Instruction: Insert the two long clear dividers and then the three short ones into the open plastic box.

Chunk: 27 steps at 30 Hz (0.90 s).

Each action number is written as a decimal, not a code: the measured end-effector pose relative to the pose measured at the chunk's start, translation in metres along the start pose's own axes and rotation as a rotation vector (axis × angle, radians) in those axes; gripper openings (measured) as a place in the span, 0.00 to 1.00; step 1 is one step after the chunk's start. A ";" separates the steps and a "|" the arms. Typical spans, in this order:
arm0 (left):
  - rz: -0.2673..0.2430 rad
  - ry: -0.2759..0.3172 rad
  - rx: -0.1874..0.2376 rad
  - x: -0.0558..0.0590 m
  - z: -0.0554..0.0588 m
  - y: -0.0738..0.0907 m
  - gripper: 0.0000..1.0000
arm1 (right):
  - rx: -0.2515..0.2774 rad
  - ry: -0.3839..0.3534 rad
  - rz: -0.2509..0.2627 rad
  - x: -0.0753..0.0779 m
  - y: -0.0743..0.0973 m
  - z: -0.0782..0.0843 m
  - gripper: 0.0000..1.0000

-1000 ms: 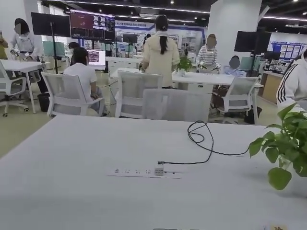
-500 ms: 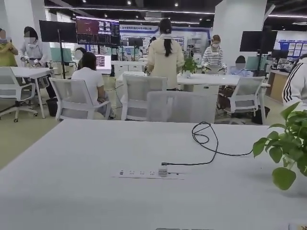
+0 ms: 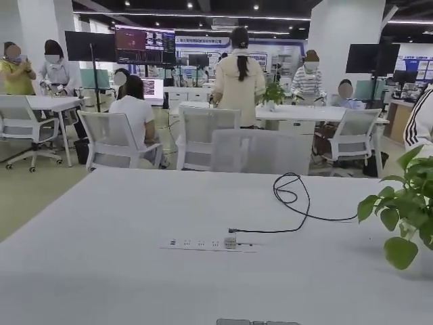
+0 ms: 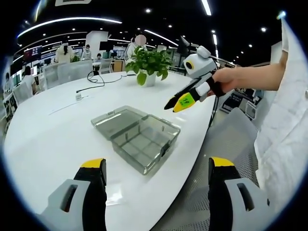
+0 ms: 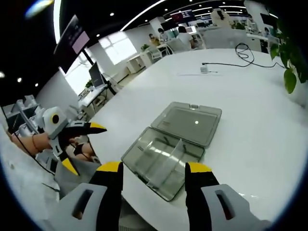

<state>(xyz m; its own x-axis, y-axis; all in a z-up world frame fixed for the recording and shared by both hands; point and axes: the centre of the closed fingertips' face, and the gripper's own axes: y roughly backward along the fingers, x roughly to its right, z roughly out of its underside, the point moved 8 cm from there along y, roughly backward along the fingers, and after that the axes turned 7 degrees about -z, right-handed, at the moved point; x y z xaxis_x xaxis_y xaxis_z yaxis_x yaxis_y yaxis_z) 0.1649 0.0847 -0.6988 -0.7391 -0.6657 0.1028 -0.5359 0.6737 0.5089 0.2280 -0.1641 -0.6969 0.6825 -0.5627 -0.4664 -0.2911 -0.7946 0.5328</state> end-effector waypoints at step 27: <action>-0.129 0.104 -0.123 -0.030 0.011 -0.003 0.82 | 0.045 0.339 -0.127 0.008 0.036 0.037 0.88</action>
<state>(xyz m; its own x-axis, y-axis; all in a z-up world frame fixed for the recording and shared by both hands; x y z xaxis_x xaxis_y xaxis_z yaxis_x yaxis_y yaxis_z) 0.1844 0.1059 -0.7125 -0.6179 -0.7779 0.1141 -0.5651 0.5403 0.6236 0.1978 -0.2056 -0.7075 0.8964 -0.3572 -0.2625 -0.2134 -0.8668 0.4508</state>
